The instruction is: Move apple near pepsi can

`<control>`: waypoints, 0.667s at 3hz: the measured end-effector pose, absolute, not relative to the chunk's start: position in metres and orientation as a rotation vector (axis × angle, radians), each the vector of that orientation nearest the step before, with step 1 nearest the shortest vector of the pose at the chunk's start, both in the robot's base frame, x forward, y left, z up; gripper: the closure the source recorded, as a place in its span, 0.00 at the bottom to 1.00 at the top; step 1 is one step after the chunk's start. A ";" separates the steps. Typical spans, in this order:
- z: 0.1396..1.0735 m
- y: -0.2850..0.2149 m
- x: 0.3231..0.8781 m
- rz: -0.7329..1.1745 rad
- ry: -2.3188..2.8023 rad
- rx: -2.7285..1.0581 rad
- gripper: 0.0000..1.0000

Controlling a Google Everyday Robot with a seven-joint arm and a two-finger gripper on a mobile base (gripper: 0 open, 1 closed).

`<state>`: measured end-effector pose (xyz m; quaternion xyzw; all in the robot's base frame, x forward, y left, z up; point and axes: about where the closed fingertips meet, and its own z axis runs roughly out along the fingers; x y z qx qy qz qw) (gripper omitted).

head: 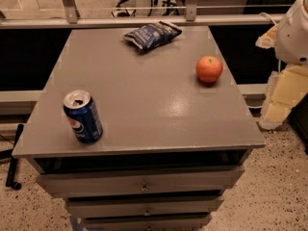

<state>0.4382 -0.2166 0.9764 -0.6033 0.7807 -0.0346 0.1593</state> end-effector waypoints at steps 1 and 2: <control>0.976 -0.217 0.438 -0.099 2.231 -1.724 0.00; 0.971 -0.214 0.452 -0.072 2.173 -1.694 0.00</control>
Offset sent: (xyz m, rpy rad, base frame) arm 0.0269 0.0060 -0.0183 0.1063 -0.0647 0.0310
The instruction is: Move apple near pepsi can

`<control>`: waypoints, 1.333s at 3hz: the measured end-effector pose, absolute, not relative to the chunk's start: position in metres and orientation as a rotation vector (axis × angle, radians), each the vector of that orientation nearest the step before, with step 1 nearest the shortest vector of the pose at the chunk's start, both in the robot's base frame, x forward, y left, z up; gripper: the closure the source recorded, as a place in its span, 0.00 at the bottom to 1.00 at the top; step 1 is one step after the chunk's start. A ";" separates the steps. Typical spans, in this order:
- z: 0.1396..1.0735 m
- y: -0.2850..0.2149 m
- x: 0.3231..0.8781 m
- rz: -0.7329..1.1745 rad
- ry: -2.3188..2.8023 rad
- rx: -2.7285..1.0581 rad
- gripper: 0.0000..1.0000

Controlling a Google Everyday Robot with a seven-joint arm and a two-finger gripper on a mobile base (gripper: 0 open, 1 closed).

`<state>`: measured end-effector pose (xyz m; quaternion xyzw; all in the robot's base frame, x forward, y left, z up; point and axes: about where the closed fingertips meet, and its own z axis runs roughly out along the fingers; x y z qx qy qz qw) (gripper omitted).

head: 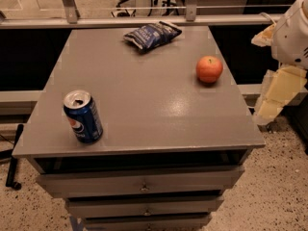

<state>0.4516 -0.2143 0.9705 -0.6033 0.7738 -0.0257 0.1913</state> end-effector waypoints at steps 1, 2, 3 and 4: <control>0.953 -0.212 0.493 -0.010 2.092 -1.638 0.00; 0.930 -0.202 0.563 0.132 2.002 -1.479 0.00; 0.908 -0.196 0.607 0.264 1.973 -1.343 0.00; 0.891 -0.190 0.641 0.350 1.943 -1.237 0.00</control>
Offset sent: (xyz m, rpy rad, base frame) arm 0.1793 0.0186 -0.0597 0.4733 -0.1638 -0.0375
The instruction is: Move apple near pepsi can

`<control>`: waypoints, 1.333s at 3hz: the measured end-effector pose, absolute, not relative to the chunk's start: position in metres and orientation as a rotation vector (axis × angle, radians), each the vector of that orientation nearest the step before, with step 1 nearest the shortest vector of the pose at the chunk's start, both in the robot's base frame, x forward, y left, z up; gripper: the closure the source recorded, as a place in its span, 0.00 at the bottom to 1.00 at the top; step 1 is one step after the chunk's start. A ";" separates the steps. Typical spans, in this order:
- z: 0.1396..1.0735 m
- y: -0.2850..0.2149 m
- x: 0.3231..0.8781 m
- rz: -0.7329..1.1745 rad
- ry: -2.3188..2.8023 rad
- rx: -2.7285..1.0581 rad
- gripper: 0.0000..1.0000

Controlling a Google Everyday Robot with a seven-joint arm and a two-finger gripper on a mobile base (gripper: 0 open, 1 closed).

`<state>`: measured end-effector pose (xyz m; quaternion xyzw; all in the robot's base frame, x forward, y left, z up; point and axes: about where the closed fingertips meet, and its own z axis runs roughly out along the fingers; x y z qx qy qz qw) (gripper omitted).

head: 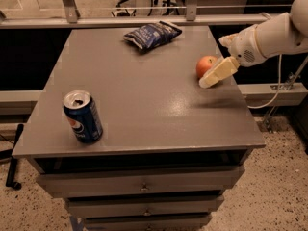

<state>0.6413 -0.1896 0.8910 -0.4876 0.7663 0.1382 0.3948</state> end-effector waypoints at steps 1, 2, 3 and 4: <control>0.875 -0.191 0.663 0.382 1.939 -1.163 0.00; 0.860 -0.195 0.673 0.409 1.943 -1.107 0.14; 0.856 -0.194 0.678 0.435 1.936 -1.069 0.39; 0.869 -0.189 0.671 0.468 1.902 -1.061 0.68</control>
Offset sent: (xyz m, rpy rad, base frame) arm 0.0426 -0.0168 -0.0461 0.1493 0.0094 -0.1151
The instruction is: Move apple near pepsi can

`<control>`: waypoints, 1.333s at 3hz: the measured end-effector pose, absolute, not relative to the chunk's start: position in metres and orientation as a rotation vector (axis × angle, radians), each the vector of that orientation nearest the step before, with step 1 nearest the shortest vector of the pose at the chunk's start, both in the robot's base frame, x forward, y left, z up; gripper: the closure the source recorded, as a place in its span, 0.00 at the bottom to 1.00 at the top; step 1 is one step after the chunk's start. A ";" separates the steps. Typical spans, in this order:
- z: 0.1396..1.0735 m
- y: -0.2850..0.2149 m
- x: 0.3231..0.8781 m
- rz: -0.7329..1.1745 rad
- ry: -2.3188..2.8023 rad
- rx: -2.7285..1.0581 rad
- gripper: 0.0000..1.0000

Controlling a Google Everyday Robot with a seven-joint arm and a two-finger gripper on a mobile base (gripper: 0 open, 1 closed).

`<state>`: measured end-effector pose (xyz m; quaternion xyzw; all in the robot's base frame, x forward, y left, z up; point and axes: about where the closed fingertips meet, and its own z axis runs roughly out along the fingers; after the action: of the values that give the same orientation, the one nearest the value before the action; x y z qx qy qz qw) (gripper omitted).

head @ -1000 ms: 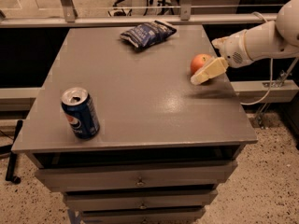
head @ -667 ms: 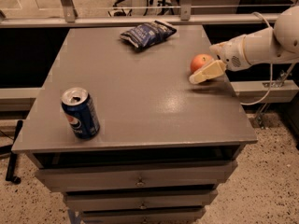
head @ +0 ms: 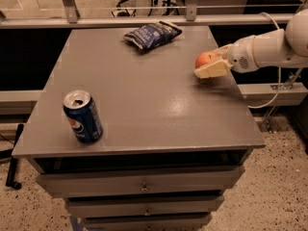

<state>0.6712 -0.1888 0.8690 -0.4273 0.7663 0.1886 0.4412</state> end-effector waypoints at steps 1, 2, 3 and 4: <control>0.895 -0.178 0.651 0.511 1.849 -1.064 1.00; 0.895 -0.178 0.651 0.511 1.849 -1.064 1.00; 0.902 -0.155 0.640 0.558 1.806 -1.078 1.00; 0.914 -0.082 0.599 0.699 1.689 -1.185 1.00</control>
Offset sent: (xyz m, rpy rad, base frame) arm -0.0173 0.0078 0.0221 0.0354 -0.0198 0.0248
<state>0.5992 -0.0823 0.9145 -0.4823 0.6872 0.2842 0.4630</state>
